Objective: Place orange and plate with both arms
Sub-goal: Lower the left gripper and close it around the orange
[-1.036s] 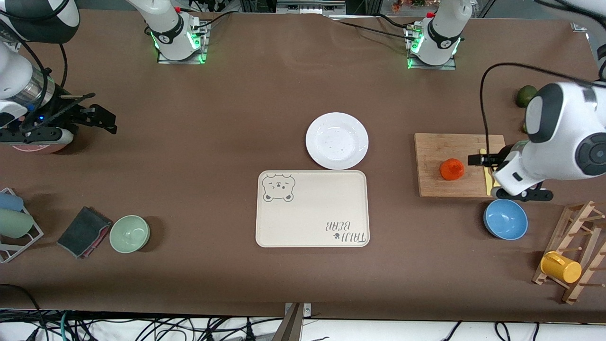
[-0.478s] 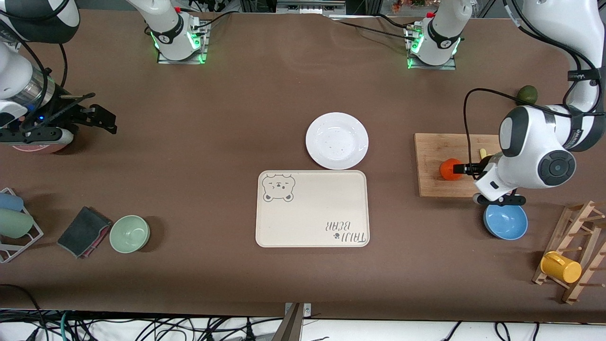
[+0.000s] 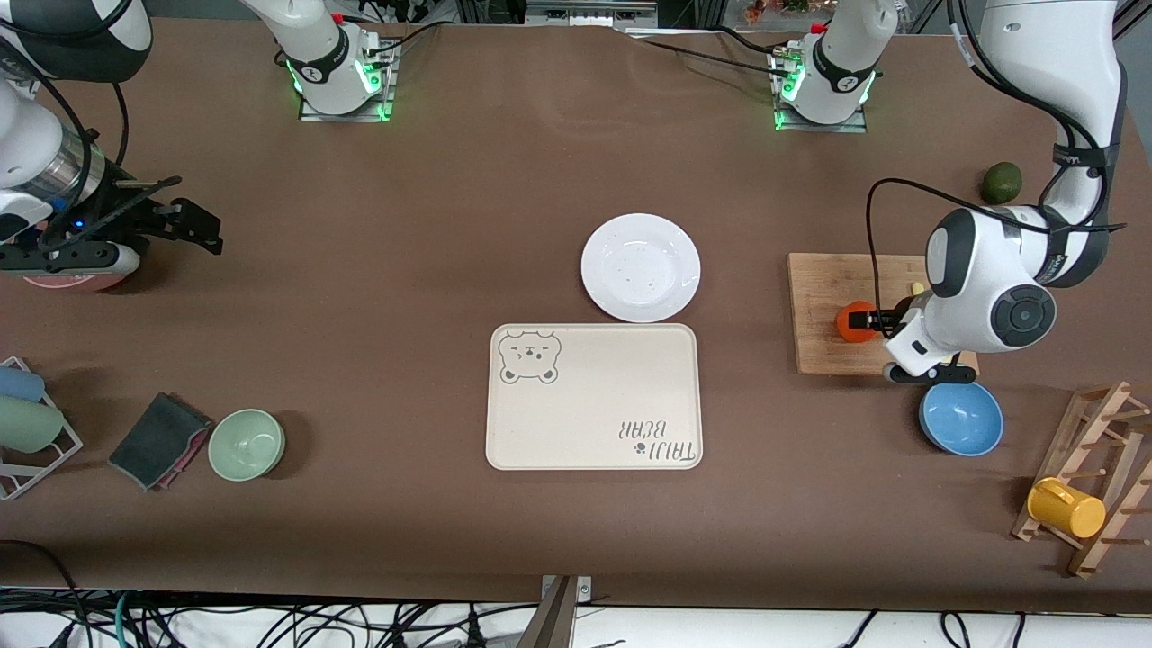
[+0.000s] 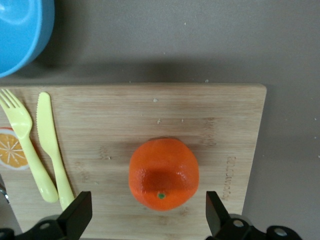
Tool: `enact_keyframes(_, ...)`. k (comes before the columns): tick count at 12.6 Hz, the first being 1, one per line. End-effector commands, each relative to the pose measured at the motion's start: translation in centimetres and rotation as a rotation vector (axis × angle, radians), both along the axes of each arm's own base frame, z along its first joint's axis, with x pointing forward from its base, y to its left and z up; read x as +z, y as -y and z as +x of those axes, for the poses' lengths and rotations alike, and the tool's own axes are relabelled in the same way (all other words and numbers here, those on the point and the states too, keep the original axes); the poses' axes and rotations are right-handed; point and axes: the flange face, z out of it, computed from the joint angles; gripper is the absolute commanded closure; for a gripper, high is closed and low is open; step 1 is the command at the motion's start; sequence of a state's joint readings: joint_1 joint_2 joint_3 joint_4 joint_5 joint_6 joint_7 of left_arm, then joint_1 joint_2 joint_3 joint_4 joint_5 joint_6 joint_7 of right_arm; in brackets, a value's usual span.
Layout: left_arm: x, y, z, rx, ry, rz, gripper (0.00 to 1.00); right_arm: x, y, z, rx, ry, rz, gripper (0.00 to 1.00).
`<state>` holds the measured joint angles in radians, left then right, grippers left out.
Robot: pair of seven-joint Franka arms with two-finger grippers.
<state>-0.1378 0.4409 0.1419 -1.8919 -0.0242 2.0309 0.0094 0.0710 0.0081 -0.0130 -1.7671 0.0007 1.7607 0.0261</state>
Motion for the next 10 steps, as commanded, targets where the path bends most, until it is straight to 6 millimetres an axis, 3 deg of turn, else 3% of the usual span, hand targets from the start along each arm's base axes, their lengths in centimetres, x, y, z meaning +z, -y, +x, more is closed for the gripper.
enact_keyframes(1, -1.4, -0.3, -1.0, -0.011, 0.037, -0.036, 0.0, 0.6, 0.0, -0.4, 0.011, 0.001, 0.016, 0.0)
enact_keyframes(5, -2.7, -0.3, -1.5, 0.006, 0.039, -0.054, 0.0, 0.7, -0.3, -0.5, 0.005, 0.001, 0.018, 0.0)
enact_keyframes(10, -4.7, -0.4, -2.1, 0.007, 0.05, -0.048, 0.0, 0.5, 0.7, -0.4, -0.006, -0.003, 0.025, 0.0)
